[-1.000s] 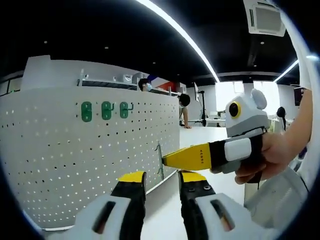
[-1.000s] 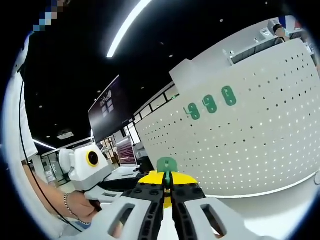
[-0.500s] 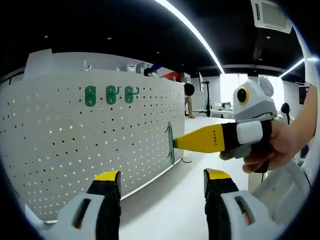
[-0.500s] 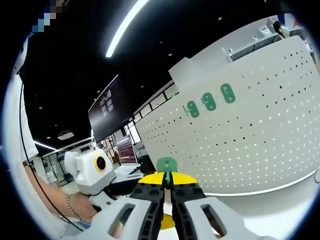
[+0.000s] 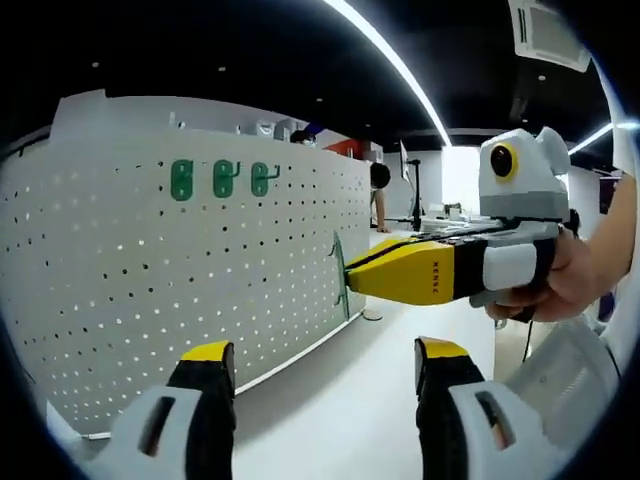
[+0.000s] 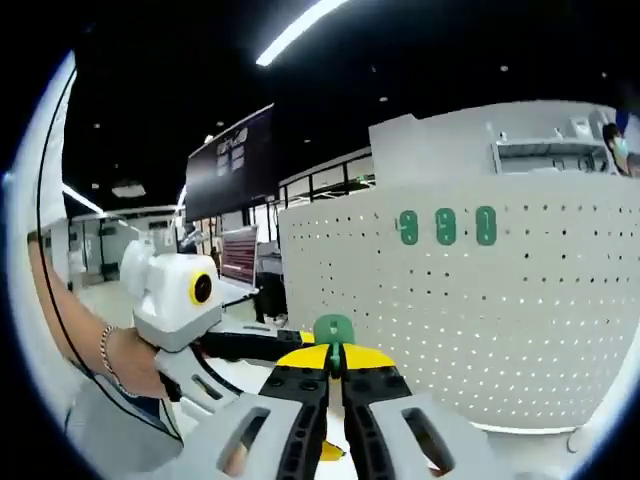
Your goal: Insert the hook assembly into the mounting plate slot until the hook locks in place.
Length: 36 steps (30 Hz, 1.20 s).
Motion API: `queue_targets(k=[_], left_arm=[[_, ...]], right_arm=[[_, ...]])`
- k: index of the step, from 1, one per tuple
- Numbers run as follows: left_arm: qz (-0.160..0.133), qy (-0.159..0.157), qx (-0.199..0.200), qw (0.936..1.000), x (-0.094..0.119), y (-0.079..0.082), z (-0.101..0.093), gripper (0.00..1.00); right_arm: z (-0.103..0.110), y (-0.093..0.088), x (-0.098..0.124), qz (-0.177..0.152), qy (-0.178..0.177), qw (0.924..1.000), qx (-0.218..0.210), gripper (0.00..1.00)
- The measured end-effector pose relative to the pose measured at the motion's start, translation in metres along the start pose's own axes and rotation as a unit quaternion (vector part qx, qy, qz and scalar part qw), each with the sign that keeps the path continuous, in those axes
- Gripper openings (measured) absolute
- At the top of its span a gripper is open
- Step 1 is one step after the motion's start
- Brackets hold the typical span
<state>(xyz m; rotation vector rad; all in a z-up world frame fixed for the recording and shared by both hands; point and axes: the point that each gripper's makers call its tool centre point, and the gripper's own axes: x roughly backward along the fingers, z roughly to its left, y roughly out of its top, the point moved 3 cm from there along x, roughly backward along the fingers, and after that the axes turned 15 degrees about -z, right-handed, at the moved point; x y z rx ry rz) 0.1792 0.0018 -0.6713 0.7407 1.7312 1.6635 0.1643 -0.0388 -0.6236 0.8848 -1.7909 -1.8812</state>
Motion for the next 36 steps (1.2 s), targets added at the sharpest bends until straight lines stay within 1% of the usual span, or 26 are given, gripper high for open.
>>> queue_targets(k=[2, 4, 8, 13, 18, 23, 29, 36], left_arm=[[0.000, 0.001, -0.001, 1.0000, 0.000, 0.000, 0.000, 0.75], [0.000, 0.000, 0.000, 1.0000, 0.000, 0.000, -0.001, 0.75], [0.002, 0.003, 0.002, 1.0000, 0.001, -0.003, 0.001, 0.75], [0.005, 0.009, 0.004, 0.9999, 0.005, -0.006, 0.005, 0.74], [0.009, 0.018, 0.007, 0.9998, 0.012, -0.010, 0.010, 0.74], [0.010, 0.022, 0.014, 0.9996, 0.020, -0.014, 0.012, 0.74], [0.017, 0.028, 0.018, 0.9993, 0.029, -0.022, 0.013, 0.73], [0.025, 0.037, 0.020, 0.9988, 0.042, -0.029, 0.014, 0.73]], right_arm=[[0.001, -0.001, 0.000, 0.003, -0.002, 1.0000, 0.005, 0.00], [-0.001, -0.004, 0.000, 0.004, -0.002, 1.0000, -0.008, 0.01], [-0.009, -0.004, 0.001, 0.001, -0.014, 0.9997, -0.021, 0.01], [-0.029, 0.002, -0.002, -0.003, -0.039, 0.9989, -0.026, 0.01], [-0.042, 0.007, -0.005, -0.007, -0.051, 0.9983, -0.025, 0.01], [-0.062, 0.013, -0.006, -0.013, -0.071, 0.9969, -0.030, 0.01], [-0.080, 0.021, -0.008, -0.018, -0.085, 0.9961, -0.017, 0.01], [-0.105, 0.029, -0.008, -0.027, -0.113, 0.9932, -0.008, 0.01]])
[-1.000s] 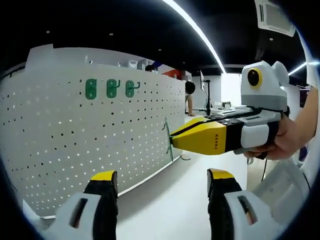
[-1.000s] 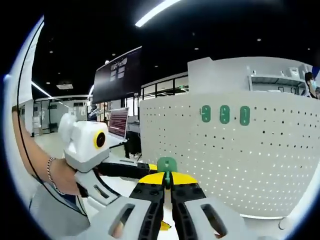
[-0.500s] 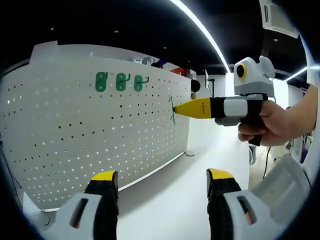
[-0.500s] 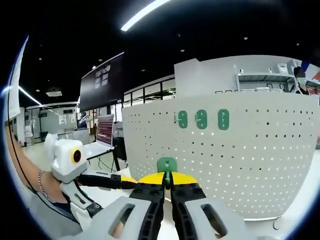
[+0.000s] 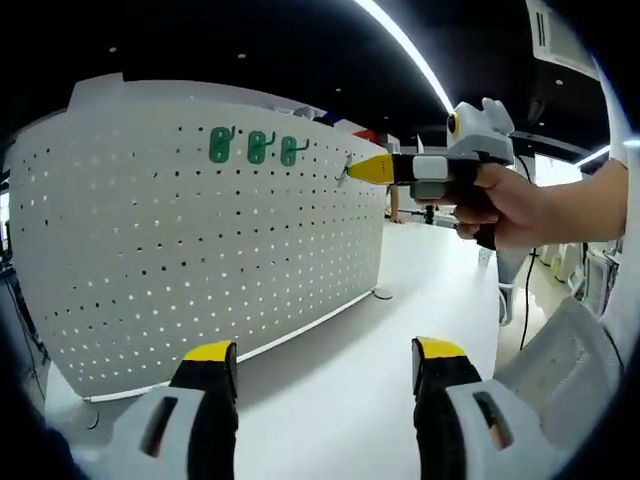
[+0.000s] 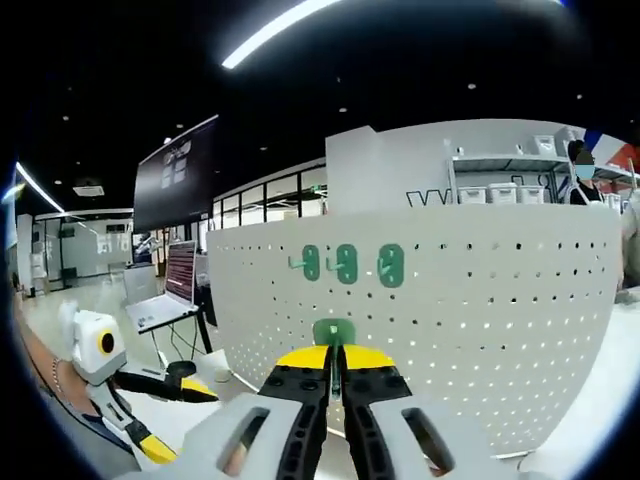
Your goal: Insert the hook assembly into the mounting plate slot until the hook locks in place.
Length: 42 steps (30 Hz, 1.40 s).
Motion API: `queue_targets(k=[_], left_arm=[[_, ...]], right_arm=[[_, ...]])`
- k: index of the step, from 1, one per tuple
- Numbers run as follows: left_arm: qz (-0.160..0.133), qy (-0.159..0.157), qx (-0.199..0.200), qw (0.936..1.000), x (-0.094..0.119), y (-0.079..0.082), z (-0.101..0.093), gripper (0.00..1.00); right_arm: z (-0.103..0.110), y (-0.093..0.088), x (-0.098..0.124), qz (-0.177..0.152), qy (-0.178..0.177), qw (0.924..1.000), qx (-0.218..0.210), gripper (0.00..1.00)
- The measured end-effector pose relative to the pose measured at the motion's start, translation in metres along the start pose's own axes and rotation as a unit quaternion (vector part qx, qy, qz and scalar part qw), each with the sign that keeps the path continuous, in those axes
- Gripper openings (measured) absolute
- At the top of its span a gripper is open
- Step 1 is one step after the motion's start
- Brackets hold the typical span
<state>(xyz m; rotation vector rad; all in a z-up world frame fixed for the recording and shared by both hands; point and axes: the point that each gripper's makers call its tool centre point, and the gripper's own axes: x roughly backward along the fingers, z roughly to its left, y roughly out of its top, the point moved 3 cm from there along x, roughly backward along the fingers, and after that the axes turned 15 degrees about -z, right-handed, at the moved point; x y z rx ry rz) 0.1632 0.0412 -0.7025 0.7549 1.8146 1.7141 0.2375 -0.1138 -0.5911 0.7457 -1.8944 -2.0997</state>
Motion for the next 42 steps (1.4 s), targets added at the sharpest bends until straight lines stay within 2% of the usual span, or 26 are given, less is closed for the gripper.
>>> queue_targets(k=[10, 19, 27, 42], left_arm=[[-0.002, 0.009, -0.001, 1.0000, 0.010, 0.000, 0.003, 0.73], [-0.005, 0.020, -0.001, 0.9998, 0.021, 0.000, 0.007, 0.72], [-0.007, 0.031, 0.002, 0.9995, 0.029, 0.000, 0.008, 0.72], [-0.007, 0.042, 0.005, 0.9991, 0.035, -0.001, 0.013, 0.72]], right_arm=[[-0.033, 0.015, -0.009, -0.015, -0.035, 0.9992, 0.013, 0.01], [-0.055, 0.030, -0.023, -0.028, -0.051, 0.9980, 0.026, 0.01], [-0.065, 0.035, -0.033, -0.031, -0.057, 0.9974, 0.032, 0.01], [-0.081, 0.037, -0.052, -0.016, -0.078, 0.9960, 0.042, 0.01]])
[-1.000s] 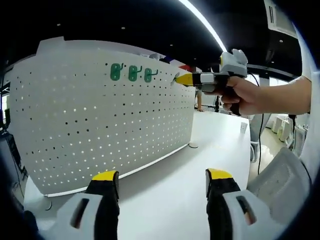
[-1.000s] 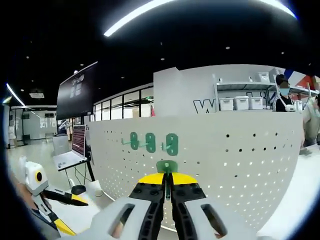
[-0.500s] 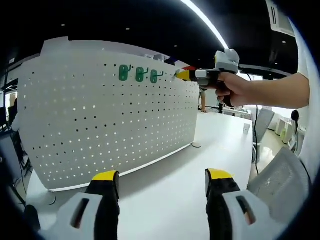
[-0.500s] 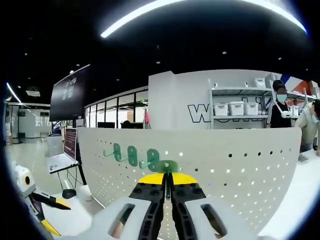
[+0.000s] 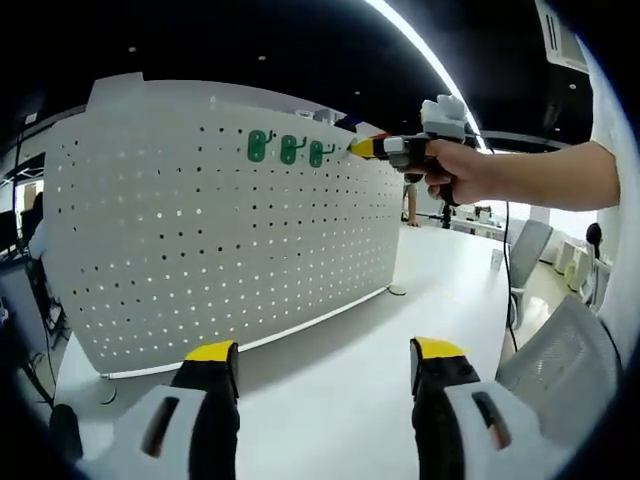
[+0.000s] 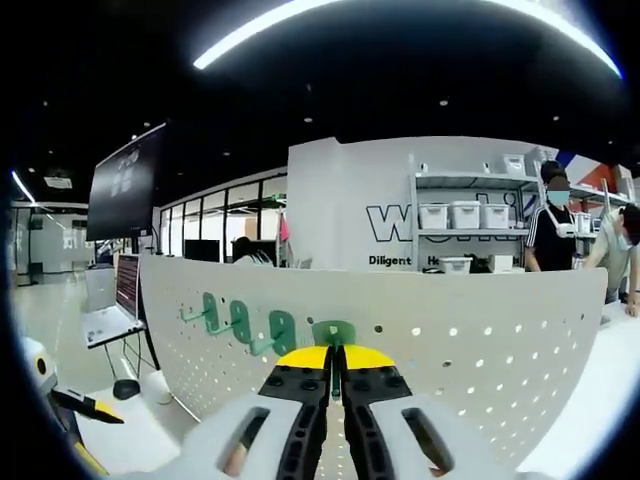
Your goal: Insert the hook assembly into the mounting plate slot until the hook locks in place.
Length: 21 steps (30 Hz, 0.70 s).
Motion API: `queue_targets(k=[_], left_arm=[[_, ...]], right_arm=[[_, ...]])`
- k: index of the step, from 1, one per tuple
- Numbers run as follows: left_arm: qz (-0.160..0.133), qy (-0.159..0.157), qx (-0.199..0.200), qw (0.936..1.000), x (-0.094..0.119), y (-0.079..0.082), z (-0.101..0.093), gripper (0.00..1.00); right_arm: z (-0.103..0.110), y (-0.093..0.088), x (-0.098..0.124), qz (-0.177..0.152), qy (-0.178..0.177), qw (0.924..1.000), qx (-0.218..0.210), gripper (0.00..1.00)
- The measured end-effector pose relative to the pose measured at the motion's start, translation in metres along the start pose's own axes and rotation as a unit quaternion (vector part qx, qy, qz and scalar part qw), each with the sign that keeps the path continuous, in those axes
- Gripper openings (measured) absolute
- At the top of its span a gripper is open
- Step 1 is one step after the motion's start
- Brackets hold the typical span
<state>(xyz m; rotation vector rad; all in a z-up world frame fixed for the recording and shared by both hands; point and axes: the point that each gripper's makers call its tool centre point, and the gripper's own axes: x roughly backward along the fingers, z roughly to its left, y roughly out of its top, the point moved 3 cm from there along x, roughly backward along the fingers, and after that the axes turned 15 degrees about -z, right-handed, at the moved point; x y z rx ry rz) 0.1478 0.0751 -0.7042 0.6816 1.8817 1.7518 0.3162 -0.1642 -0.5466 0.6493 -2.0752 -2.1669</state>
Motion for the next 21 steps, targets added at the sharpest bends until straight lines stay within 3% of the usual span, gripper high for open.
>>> queue_targets(k=[21], left_arm=[[-0.001, 0.011, 0.009, 0.9999, 0.002, -0.002, 0.006, 0.70]], right_arm=[[-0.003, -0.011, -0.012, 0.019, -0.012, 0.9997, -0.008, 0.01]])
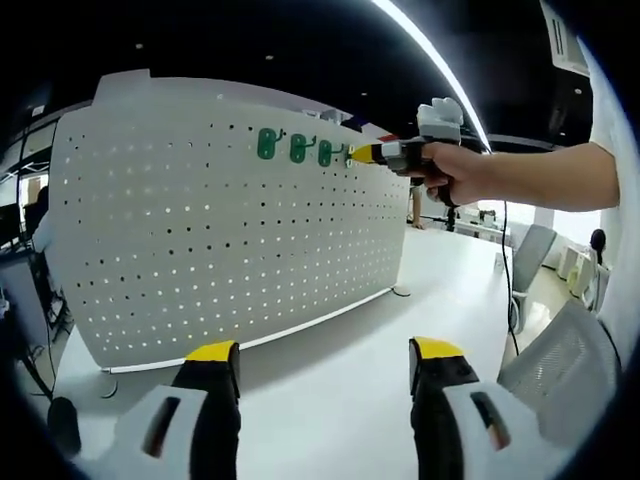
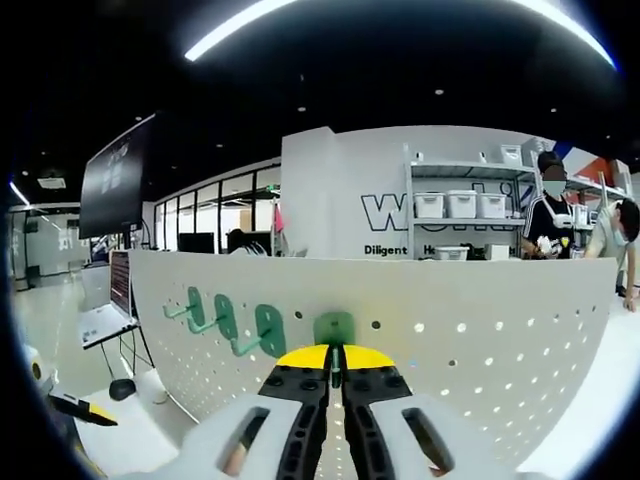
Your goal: Insert the hook assembly into the mounting plate slot until the hook locks in place.
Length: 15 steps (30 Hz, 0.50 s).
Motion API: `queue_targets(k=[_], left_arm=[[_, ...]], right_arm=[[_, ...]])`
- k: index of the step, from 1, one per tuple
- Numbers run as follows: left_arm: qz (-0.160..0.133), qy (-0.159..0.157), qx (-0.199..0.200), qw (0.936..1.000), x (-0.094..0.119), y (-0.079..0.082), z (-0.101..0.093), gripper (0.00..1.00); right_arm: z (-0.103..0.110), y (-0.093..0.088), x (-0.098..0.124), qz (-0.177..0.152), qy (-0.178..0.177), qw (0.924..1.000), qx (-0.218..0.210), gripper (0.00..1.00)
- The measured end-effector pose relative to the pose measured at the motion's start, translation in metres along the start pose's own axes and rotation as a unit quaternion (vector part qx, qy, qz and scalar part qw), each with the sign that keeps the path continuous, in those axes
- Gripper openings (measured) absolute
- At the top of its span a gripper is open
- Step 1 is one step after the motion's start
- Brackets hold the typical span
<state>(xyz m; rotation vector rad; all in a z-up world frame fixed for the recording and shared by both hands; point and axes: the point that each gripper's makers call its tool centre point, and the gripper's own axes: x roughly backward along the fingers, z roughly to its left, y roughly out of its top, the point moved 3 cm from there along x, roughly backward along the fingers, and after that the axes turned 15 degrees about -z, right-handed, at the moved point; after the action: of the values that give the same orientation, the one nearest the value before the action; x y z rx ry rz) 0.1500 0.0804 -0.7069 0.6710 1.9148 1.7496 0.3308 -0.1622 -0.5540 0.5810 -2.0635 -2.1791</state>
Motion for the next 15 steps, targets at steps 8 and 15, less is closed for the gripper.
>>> queue_targets(k=[8, 15], left_arm=[[0.000, 0.002, 0.004, 1.0000, -0.0001, -0.0020, 0.0021, 0.70], [0.000, 0.000, 0.006, 1.0000, -0.0005, -0.0028, 0.0014, 0.70]], right_arm=[[0.0033, -0.0004, -0.0025, 0.001, -0.027, 0.9996, 0.006, 0.01], [0.0049, -0.0019, -0.0051, -0.005, -0.074, 0.9971, 0.017, 0.01]])
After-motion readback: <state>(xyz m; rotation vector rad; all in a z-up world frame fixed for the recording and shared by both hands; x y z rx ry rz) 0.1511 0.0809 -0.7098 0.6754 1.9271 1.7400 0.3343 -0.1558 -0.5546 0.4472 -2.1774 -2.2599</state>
